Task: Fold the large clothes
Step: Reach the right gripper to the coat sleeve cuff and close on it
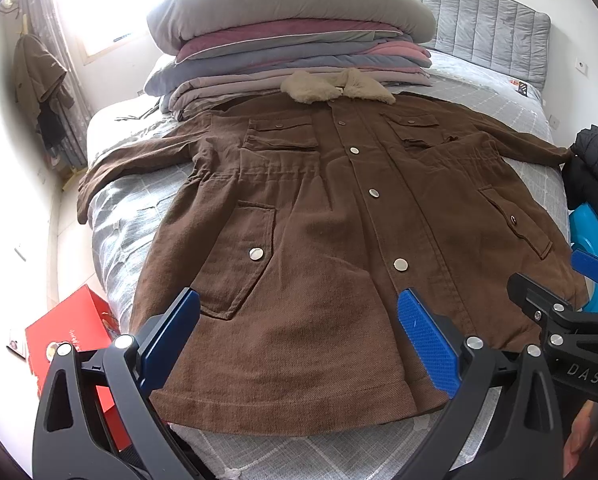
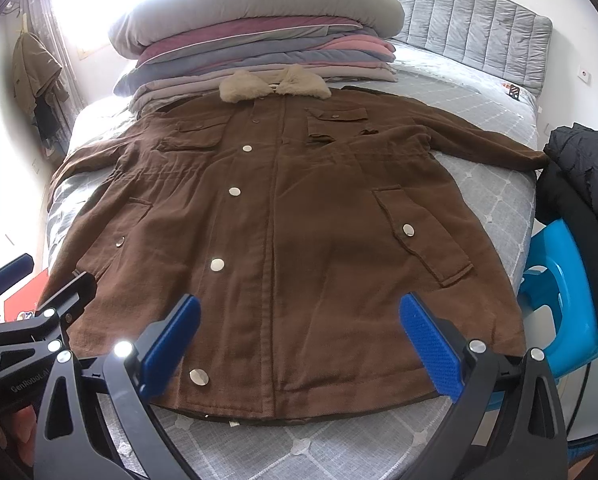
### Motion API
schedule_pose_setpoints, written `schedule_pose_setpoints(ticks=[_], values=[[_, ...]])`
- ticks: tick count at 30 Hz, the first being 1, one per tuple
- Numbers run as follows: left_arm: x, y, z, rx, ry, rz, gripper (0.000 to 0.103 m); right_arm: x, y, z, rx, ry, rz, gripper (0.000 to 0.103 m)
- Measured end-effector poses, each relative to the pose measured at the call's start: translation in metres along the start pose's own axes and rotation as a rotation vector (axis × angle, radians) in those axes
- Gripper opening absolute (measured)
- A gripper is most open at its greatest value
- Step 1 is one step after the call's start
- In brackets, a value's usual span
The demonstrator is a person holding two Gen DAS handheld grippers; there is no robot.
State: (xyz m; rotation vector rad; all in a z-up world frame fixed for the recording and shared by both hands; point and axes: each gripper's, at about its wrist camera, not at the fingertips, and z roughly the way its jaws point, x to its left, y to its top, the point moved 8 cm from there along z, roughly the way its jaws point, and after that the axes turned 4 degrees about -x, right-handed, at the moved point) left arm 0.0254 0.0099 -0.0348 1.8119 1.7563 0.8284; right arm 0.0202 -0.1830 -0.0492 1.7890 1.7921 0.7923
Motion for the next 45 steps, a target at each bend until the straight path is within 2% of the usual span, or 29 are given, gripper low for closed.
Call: schedule_pose_setpoints(ticks=[6,10,11,13,17,20,23,26,30,33,36,39,45], values=[[-0.001,0.005,0.007,-0.001,-0.013,0.002,0.096,-0.001,0.013,0.001,-0.032,0.02,0.002,0.096],[0.0,0.018,0.017,-0.03,-0.035,-0.005,0.096,-0.029,0.054,-0.004,-0.152,0.031,0.016,0.096],[0.0,0.026,0.021,-0.04,-0.036,-0.003,0.096,-0.047,0.069,-0.001,-0.174,0.025,0.035,0.096],[0.001,0.038,0.029,-0.054,-0.033,0.007,0.096,-0.088,0.092,0.015,-0.165,0.019,0.107,0.096],[0.001,0.066,0.051,-0.081,-0.029,0.025,0.096,-0.187,0.123,0.064,-0.082,-0.018,0.309,0.096],[0.001,0.074,0.068,-0.079,-0.038,0.025,0.096,-0.266,0.134,0.101,-0.028,-0.016,0.529,0.096],[0.002,0.066,0.089,-0.021,-0.065,0.003,0.096,-0.335,0.135,0.13,-0.002,-0.063,0.729,0.096],[-0.002,0.058,0.101,0.047,-0.116,-0.002,0.096,-0.372,0.143,0.157,0.009,-0.13,0.786,0.096],[-0.004,0.06,0.101,0.041,-0.133,0.017,0.096,-0.403,0.147,0.195,0.03,-0.216,0.852,0.096],[-0.002,0.058,0.106,0.07,-0.171,-0.012,0.096,-0.417,0.151,0.215,0.023,-0.263,0.883,0.096],[-0.001,0.056,0.109,0.082,-0.179,-0.019,0.096,-0.434,0.152,0.229,0.015,-0.329,0.904,0.096],[-0.001,0.057,0.111,0.085,-0.18,-0.014,0.096,-0.458,0.147,0.243,0.007,-0.354,0.967,0.096],[-0.004,0.056,0.116,0.102,-0.187,-0.009,0.096,-0.482,0.16,0.265,-0.077,-0.304,1.075,0.096]])
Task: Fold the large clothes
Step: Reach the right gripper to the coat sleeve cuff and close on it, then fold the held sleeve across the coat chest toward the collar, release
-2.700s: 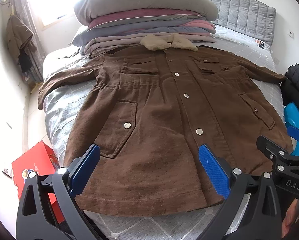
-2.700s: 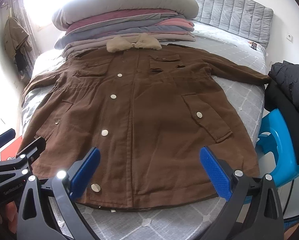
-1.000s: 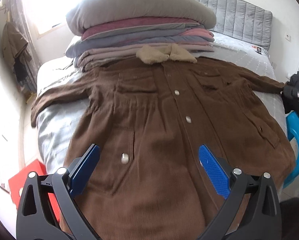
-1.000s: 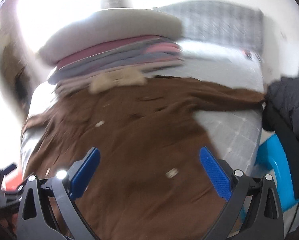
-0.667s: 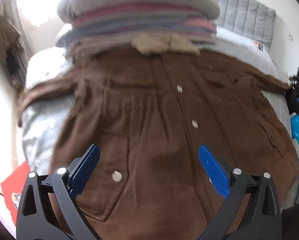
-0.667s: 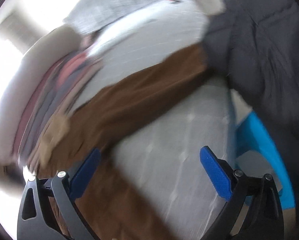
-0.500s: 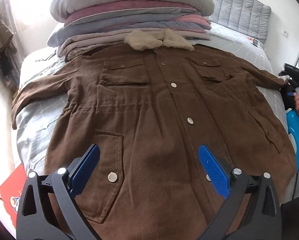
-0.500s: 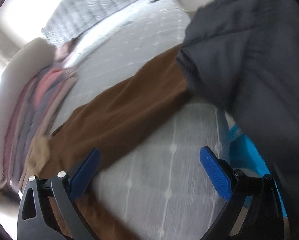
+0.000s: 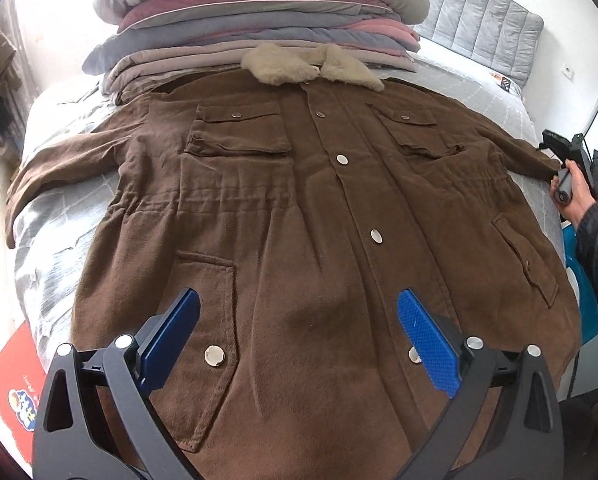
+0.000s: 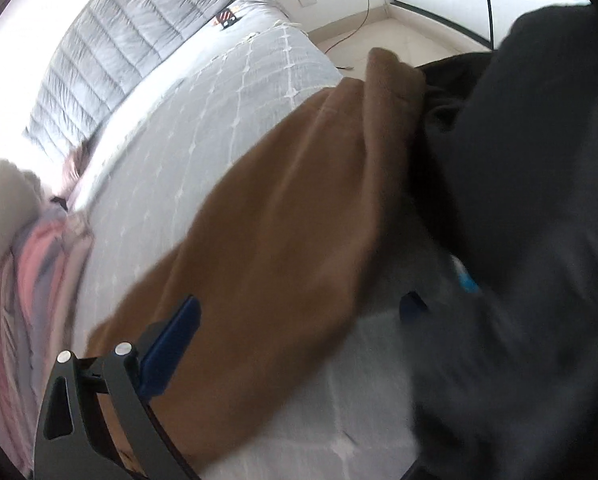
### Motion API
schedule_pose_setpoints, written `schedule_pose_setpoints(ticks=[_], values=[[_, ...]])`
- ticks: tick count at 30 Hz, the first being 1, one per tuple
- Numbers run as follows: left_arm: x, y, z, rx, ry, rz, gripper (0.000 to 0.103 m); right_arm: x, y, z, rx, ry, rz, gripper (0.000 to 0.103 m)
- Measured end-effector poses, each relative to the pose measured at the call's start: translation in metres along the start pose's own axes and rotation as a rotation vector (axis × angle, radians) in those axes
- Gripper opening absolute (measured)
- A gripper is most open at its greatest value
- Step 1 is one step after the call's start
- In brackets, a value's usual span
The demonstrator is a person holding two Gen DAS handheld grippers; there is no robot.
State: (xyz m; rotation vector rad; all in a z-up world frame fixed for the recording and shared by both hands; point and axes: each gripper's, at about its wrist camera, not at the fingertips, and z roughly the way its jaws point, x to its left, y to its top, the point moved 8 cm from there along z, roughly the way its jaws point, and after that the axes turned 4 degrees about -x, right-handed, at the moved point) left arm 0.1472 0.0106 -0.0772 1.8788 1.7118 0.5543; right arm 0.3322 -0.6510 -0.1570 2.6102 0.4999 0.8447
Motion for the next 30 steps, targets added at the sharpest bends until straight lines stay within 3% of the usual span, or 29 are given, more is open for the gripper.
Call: schedule_pose_setpoints(ticks=[4,5,6,7,9,18,22,26,30], values=[[-0.001,-0.002,0.006,0.019,0.001,0.009,0.096,0.019,0.014,0.014,-0.027,0.083,0.002,0.091],[-0.002,-0.002,0.007,0.022,0.002,0.012,0.096,0.021,0.014,0.012,-0.036,0.092,-0.005,0.069],[-0.002,-0.002,0.008,0.025,0.002,0.013,0.096,0.022,0.015,0.011,-0.047,0.081,-0.018,0.031],[-0.002,-0.002,0.009,0.028,0.002,0.014,0.096,0.024,0.016,0.01,-0.056,0.087,-0.02,0.019],[-0.002,-0.003,0.01,0.033,-0.002,0.01,0.096,0.029,0.02,0.004,-0.079,0.132,-0.037,0.009],[-0.003,-0.003,0.01,0.041,-0.018,0.0,0.096,0.077,0.027,-0.051,-0.212,0.31,-0.171,0.007],[-0.002,-0.002,0.006,0.034,-0.029,-0.014,0.096,0.132,0.021,-0.078,-0.262,0.357,-0.299,0.007],[0.0,0.0,-0.001,0.018,-0.039,-0.025,0.096,0.211,-0.012,-0.122,-0.309,0.46,-0.462,0.007],[0.004,0.004,-0.01,-0.005,-0.052,-0.037,0.096,0.296,-0.09,-0.171,-0.329,0.592,-0.686,0.007]])
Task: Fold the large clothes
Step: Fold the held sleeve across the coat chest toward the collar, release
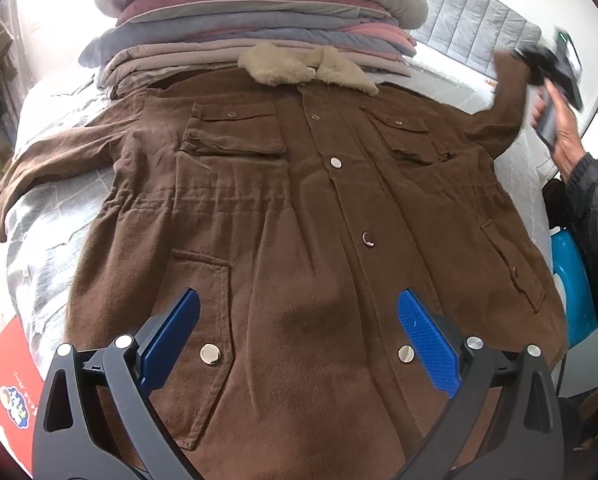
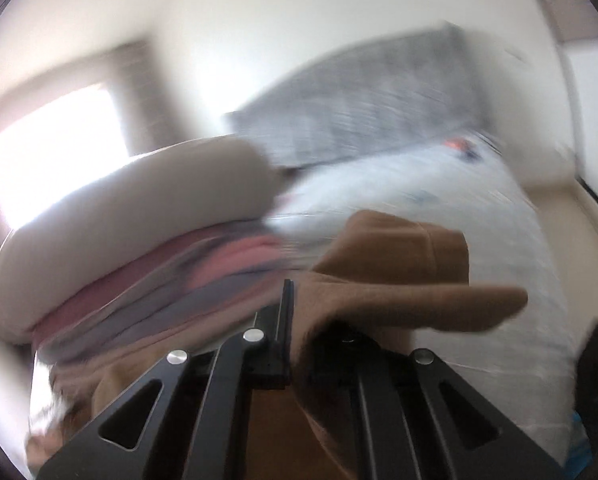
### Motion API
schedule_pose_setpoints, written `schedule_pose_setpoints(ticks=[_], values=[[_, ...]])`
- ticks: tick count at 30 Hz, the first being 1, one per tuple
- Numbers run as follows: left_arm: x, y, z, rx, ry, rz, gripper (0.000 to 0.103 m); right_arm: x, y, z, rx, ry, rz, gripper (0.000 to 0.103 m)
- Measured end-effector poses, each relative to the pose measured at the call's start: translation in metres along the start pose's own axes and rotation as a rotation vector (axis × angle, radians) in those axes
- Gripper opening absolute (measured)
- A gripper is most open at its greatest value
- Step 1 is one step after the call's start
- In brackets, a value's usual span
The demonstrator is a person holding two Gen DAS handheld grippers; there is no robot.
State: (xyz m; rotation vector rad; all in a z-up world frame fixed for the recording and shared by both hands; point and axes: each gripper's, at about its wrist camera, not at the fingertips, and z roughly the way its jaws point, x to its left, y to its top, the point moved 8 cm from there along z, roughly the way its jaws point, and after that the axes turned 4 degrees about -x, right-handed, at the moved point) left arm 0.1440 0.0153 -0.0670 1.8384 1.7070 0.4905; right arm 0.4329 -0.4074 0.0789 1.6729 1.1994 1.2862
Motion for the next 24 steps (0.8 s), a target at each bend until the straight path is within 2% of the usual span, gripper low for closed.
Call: schedule_pose_setpoints(ticks=[2,4,5,7,8,10,11,12,14,16,18,21,24], values=[[0.002,0.002,-0.005,-0.011,-0.006,-0.005,0.096,0.066,-0.014,0.003,0.011,0.086,-0.089,0.007],[0.005,0.003,-0.01,-0.022,-0.009,-0.01,0.096,0.141,-0.047,0.001,0.037,0.186,-0.205,0.007],[0.008,0.003,-0.014,-0.028,-0.011,-0.014,0.096,0.166,-0.064,-0.001,0.051,0.219,-0.248,0.007],[0.012,0.003,-0.019,-0.036,-0.014,-0.024,0.096,0.229,-0.124,-0.002,0.119,0.307,-0.379,0.007],[0.015,0.003,-0.021,-0.039,-0.015,-0.029,0.096,0.245,-0.148,-0.001,0.158,0.333,-0.418,0.007],[0.019,0.003,-0.026,-0.047,-0.018,-0.038,0.096,0.281,-0.232,0.013,0.361,0.401,-0.528,0.016],[0.023,0.003,-0.029,-0.053,-0.019,-0.045,0.096,0.287,-0.26,0.016,0.427,0.413,-0.562,0.034],[0.026,0.003,-0.032,-0.057,-0.02,-0.05,0.096,0.292,-0.294,0.019,0.508,0.436,-0.596,0.045],[0.031,0.003,-0.037,-0.067,-0.026,-0.061,0.096,0.295,-0.33,0.016,0.6,0.456,-0.631,0.045],[0.036,0.003,-0.042,-0.076,-0.03,-0.07,0.096,0.29,-0.328,0.008,0.597,0.483,-0.588,0.047],[0.041,0.003,-0.046,-0.083,-0.037,-0.083,0.096,0.286,-0.31,0.003,0.591,0.53,-0.492,0.06],[0.045,0.003,-0.05,-0.086,-0.051,-0.1,0.096,0.273,-0.276,-0.003,0.557,0.563,-0.334,0.07],[0.047,0.003,-0.053,-0.095,-0.05,-0.104,0.096,0.268,-0.246,0.001,0.528,0.568,-0.209,0.072]])
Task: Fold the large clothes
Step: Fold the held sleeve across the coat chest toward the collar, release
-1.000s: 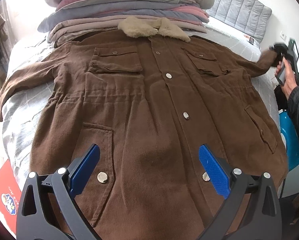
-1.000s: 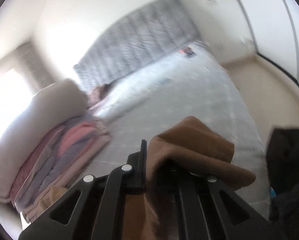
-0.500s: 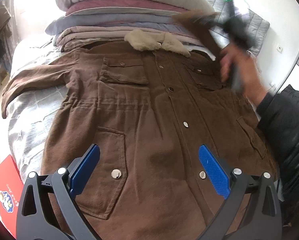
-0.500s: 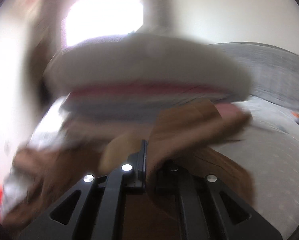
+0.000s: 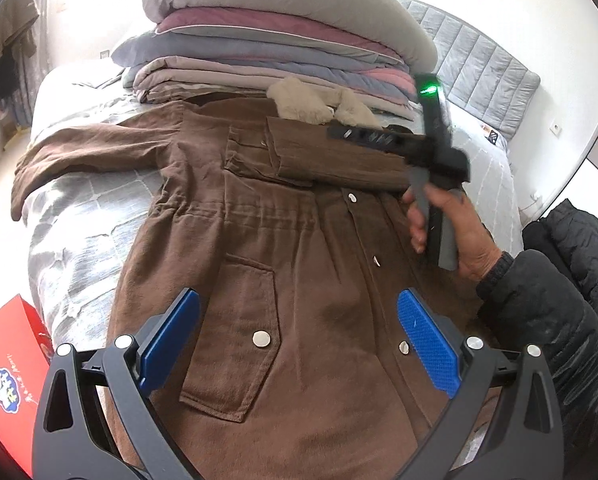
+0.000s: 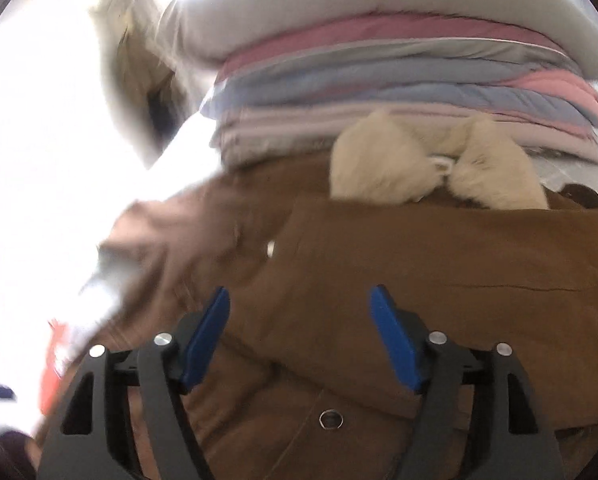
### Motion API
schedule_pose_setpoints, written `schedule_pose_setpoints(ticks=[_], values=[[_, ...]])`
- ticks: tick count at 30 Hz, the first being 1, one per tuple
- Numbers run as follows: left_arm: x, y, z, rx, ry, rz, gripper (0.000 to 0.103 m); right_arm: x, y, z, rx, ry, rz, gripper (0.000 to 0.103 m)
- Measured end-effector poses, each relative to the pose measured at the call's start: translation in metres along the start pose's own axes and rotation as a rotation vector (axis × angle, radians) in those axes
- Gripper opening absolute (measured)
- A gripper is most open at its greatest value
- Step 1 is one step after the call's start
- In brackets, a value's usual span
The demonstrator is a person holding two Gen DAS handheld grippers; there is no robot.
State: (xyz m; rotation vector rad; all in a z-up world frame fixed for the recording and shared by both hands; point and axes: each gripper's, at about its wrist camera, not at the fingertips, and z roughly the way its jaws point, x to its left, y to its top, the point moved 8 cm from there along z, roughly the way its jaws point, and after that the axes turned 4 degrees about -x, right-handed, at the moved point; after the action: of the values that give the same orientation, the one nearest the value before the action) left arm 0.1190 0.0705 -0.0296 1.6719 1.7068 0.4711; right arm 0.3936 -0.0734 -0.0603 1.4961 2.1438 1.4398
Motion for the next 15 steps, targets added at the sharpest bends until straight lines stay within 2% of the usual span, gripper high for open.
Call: schedule_pose_setpoints(ticks=[2,4,5,6,7,9,12,15], values=[[0.002,0.0,0.0,-0.003,0.01,0.002,0.096,-0.004,0.006,-0.007,-0.031,-0.027,0.061,0.072],[0.007,0.0,0.002,0.002,0.022,-0.004,0.096,-0.024,0.001,0.002,0.001,-0.107,0.118,0.076],[0.01,0.0,0.003,0.004,0.025,-0.01,0.096,-0.041,-0.011,0.014,0.085,-0.161,0.161,0.077],[0.013,0.0,0.003,0.005,0.029,-0.02,0.096,-0.053,-0.023,0.024,0.168,-0.185,0.202,0.077],[0.015,0.0,0.003,0.005,0.031,-0.026,0.096,-0.064,-0.037,0.028,0.214,-0.193,0.258,0.077],[0.021,0.003,0.001,-0.002,0.036,-0.036,0.096,-0.062,-0.036,0.012,0.161,-0.199,0.259,0.077],[0.041,0.012,-0.007,-0.033,0.034,-0.077,0.096,-0.028,-0.036,-0.028,0.092,-0.159,0.197,0.077],[0.072,0.031,-0.012,-0.075,-0.017,-0.132,0.096,0.008,-0.06,-0.059,0.099,-0.102,0.167,0.077]])
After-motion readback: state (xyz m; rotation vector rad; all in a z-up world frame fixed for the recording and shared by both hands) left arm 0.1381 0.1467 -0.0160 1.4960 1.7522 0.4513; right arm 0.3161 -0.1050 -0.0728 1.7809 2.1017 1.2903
